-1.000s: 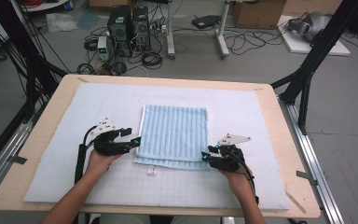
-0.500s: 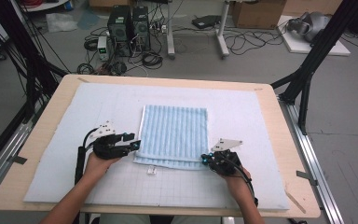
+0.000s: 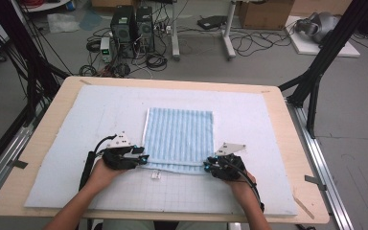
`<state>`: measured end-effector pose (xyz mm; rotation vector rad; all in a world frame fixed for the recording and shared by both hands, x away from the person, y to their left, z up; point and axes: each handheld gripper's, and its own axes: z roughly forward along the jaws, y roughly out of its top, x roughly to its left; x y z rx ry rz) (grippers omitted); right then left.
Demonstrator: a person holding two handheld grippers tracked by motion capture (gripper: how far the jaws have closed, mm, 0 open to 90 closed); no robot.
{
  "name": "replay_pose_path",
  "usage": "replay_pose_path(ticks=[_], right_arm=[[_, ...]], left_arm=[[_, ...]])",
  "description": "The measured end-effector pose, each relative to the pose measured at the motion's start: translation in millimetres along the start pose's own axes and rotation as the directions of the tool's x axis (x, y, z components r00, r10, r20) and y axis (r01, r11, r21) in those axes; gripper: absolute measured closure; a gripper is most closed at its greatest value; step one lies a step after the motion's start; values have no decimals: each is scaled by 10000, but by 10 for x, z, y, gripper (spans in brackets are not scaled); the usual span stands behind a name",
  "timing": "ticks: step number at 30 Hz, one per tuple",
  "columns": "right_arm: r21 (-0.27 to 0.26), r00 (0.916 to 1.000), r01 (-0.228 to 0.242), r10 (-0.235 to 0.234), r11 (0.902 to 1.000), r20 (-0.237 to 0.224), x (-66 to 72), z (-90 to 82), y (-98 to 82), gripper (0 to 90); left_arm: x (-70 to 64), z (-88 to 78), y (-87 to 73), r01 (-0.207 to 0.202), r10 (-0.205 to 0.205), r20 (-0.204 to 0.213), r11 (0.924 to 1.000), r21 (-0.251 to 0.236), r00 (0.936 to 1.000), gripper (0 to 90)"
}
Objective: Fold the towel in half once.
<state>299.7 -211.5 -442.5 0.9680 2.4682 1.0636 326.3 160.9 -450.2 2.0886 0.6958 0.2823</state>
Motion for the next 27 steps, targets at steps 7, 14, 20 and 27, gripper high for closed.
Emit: replay_pose_path(ticks=[7, 14, 20, 27], right_arm=[[-113, 10000, 38, -37, 9999, 40, 14, 0, 19, 831], [-520, 9999, -75, 71, 9986, -82, 1, -86, 43, 844], [-798, 9999, -41, 28, 9968, -166, 6, -193, 58, 852], [-705, 9991, 59, -89, 9975, -425, 60, -242, 43, 854]], left_arm=[[-20, -19, -2, -59, 60, 68, 9999, -130, 10000, 859], [22, -131, 25, 613, -561, 586, 9939, -911, 9967, 861], [2, -232, 58, 685, -579, 797, 9881, -1378, 9951, 861], [-43, -307, 19, 860, -727, 1030, 9876, -1312, 9920, 862]])
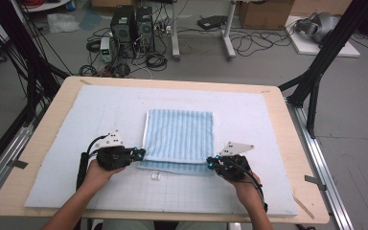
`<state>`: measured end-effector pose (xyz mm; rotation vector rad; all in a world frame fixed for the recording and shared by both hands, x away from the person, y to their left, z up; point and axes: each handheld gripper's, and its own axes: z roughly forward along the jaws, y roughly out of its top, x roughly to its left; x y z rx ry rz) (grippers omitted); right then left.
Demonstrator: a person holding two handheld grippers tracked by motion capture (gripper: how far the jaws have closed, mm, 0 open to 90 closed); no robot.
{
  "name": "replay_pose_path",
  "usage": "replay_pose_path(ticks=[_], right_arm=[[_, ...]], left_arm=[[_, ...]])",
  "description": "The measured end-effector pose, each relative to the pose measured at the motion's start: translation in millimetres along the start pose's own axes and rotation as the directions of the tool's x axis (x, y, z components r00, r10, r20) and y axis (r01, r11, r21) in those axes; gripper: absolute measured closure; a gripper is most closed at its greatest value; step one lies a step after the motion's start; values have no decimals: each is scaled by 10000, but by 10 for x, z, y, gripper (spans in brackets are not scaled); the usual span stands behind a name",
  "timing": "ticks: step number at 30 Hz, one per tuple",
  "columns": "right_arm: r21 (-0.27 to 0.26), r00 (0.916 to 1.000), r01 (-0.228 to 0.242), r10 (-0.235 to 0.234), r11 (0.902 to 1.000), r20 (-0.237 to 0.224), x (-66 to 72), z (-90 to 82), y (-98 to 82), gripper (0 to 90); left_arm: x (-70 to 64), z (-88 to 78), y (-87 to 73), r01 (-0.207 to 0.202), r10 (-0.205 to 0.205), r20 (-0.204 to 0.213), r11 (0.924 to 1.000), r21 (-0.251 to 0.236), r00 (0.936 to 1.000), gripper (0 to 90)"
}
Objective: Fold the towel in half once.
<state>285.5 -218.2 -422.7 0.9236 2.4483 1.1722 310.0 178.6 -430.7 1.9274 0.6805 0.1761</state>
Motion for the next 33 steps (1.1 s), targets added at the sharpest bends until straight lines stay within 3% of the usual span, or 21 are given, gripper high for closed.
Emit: replay_pose_path(ticks=[5, 10, 12, 13, 15, 17, 20, 25, 27, 28, 32, 33], right_arm=[[127, 9997, 96, -93, 9999, -205, 79, -47, -41, 853], [635, 9996, 174, -159, 9978, -251, 121, -26, -91, 846], [505, 9998, 61, -52, 9987, -190, 104, -33, -92, 740], [311, 9997, -122, 129, 9994, -202, 84, -47, -88, 734], [-91, 9989, -444, 443, 9990, -134, 41, -74, -73, 718], [-247, 9979, -642, 642, 9976, -16, 5, -59, -61, 730], [-29, 9975, -704, 705, 9975, 41, -15, 46, -60, 742], [586, 9992, -385, 388, 9975, -46, 21, 179, -56, 734], [765, 9994, -351, 351, 9965, 10, 24, 197, -72, 720], [727, 9992, -397, 399, 9966, -10, 15, 197, -77, 711], [784, 9988, -485, 477, 9957, 120, 4, 178, -88, 669], [840, 9986, -502, 485, 9952, 228, 1, 168, -91, 666]], left_arm=[[-77, -25, -72, -2, -3, 146, 9994, 358, 9999, 861], [-91, -4, -116, 111, -118, 73, 9965, 833, 9999, 849], [-66, -7, -99, 322, -297, -352, 9968, 736, 9989, 738], [-45, -16, -84, 415, -383, -543, 9974, 594, 9978, 677], [-6, -17, -42, 417, -389, -910, 9987, 295, 9951, 638], [39, 10, 4, 435, -428, -976, 9990, 51, 9943, 636], [117, 125, 81, 277, -259, -1067, 9995, 161, 9940, 654], [206, 350, 99, 214, -58, -1464, 9943, 1049, 9892, 735], [217, 420, 76, 56, 209, -1775, 9890, 1476, 9839, 744], [224, 440, 69, -13, 302, -1876, 9883, 1523, 9818, 752], [213, 478, 87, -377, 809, -2608, 9853, 1668, 9620, 790], [212, 482, 85, -297, 721, -2648, 9865, 1609, 9616, 798]])
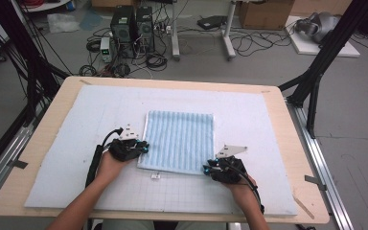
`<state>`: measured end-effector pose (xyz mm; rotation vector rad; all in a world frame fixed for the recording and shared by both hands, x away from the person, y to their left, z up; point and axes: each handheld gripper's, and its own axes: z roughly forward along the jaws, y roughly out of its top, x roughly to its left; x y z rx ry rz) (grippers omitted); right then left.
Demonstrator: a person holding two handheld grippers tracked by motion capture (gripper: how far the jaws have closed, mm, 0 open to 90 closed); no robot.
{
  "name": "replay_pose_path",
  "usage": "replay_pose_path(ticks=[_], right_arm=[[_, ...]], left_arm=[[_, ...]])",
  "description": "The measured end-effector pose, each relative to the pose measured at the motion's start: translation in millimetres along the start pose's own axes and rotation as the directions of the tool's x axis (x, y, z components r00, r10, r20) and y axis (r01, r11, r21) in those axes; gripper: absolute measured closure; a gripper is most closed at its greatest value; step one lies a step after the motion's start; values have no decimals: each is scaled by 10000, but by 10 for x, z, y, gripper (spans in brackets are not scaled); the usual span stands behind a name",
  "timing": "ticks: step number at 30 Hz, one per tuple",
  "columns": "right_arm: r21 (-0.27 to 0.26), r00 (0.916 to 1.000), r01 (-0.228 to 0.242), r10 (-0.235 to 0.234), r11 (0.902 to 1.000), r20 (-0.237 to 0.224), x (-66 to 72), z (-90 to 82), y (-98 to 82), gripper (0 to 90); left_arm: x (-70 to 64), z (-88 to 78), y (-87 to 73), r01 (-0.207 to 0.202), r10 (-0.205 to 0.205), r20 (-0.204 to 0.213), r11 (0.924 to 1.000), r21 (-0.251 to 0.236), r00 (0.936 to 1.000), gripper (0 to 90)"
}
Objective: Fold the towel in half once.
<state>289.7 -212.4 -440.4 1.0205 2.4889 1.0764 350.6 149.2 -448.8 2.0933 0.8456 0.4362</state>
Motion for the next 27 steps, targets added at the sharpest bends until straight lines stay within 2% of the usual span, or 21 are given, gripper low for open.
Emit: replay_pose_path(ticks=[5, 6, 9, 11, 13, 15, 17, 18, 20, 22, 24, 25, 27], right_arm=[[6, 9990, -448, 448, 9990, -51, -59, -43, -34, 662], [-96, 9987, -503, 503, 9987, -25, -59, -53, -37, 658], [-851, 9971, -742, 724, 9936, -246, -85, -106, -28, 661], [-1101, 9973, -732, 719, 9912, -161, -108, -102, -5, 678], [-795, 9980, -640, 638, 9948, -47, -107, -56, 3, 715], [-109, 9989, -416, 418, 9991, 228, -102, 10, -11, 738], [-186, 9985, -527, 530, 9984, 155, -128, -4, -26, 744], [-116, 9982, -516, 520, 9986, 303, -129, -24, -27, 742], [-163, 9975, -595, 601, 9981, 366, -141, -61, -43, 703], [-542, 9966, -740, 758, 9958, 319, -169, -101, -64, 659], [-1077, 9944, -838, 901, 9907, 551, -199, -154, -50, 582], [-1452, 9926, -931, 1033, 9850, 643, -222, -185, -31, 528], [-1853, 9883, -1101, 1274, 9765, 842, -261, -224, -4, 443]], left_arm=[[9, -25, -16, 153, -153, -67, 9999, 2, 9999, 801], [17, -29, -21, 183, -184, -64, 9998, -18, 9998, 796], [28, -37, -33, 360, -360, -16, 9993, -102, 9993, 772], [42, -46, -36, 526, -525, 35, 9986, -77, 9986, 767], [53, -60, -42, 628, -627, 28, 9980, -76, 9980, 764], [69, -73, -60, 749, -749, 3, 9972, -75, 9972, 755], [101, -87, -87, 1045, -1044, 86, 9945, -67, 9945, 731], [111, -97, -94, 1178, -1177, 150, 9930, -76, 9929, 716], [121, -118, -100, 1210, -1207, 256, 9926, -105, 9924, 694], [134, -147, -109, 1249, -1236, 343, 9914, -382, 9917, 671], [181, -208, -123, 1417, -1375, 504, 9857, -908, 9892, 622], [192, -227, -123, 1498, -1435, 627, 9823, -1122, 9877, 599], [228, -290, -121, 1440, -1301, 918, 9758, -1648, 9872, 569]])
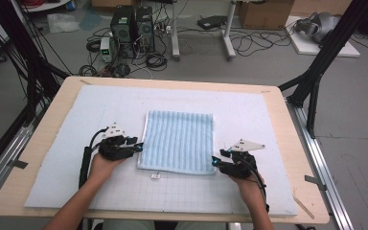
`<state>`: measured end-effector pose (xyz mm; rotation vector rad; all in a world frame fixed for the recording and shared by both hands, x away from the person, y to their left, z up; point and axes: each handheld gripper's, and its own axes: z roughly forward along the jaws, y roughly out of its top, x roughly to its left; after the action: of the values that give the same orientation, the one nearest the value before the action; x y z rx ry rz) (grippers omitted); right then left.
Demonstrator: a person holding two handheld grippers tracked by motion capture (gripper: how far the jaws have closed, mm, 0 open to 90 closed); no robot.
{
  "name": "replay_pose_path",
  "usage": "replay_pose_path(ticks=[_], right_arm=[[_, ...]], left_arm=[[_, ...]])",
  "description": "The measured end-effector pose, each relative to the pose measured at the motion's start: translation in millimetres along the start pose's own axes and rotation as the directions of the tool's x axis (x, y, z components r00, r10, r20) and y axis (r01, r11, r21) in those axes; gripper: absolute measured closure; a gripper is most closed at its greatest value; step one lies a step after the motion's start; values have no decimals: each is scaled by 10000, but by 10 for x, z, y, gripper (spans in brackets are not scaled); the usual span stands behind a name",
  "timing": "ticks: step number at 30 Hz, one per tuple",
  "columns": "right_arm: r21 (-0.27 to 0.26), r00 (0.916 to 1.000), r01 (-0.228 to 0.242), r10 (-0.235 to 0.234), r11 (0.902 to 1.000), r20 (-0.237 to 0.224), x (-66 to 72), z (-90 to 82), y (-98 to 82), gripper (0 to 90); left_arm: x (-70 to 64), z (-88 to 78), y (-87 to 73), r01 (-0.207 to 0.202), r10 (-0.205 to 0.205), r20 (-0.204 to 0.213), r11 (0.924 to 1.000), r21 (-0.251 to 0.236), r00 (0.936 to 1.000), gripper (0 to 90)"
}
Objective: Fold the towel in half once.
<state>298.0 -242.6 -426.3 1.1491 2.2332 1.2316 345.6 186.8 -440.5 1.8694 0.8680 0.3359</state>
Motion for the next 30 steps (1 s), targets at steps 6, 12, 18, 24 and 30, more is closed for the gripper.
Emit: replay_pose_path(ticks=[6, 12, 18, 24, 30], right_arm=[[-270, 9966, -104, 126, 9996, 810, -166, -23, 155, 260], [-319, 9910, -323, 362, 9990, 1288, -234, 22, 226, 113], [-242, 9929, -35, 64, 9997, 1187, -211, 19, 191, 113], [-312, 9932, 57, -21, 9995, 1161, -200, 3, 172, 112], [-417, 9935, -102, 148, 9991, 1127, -225, -26, 156, 112]], left_arm=[[83, -179, 75, 141, -126, 130, 9922, -1241, 9998, 340], [122, -297, 96, 275, -228, 265, 9808, -1933, 9994, 206], [138, -327, 94, 298, -261, 201, 9775, -2089, 9995, 206], [128, -343, 86, 245, -254, -15, 9786, -2045, 9997, 206], [144, -324, 80, 350, -383, -124, 9787, -2024, 9992, 204]])
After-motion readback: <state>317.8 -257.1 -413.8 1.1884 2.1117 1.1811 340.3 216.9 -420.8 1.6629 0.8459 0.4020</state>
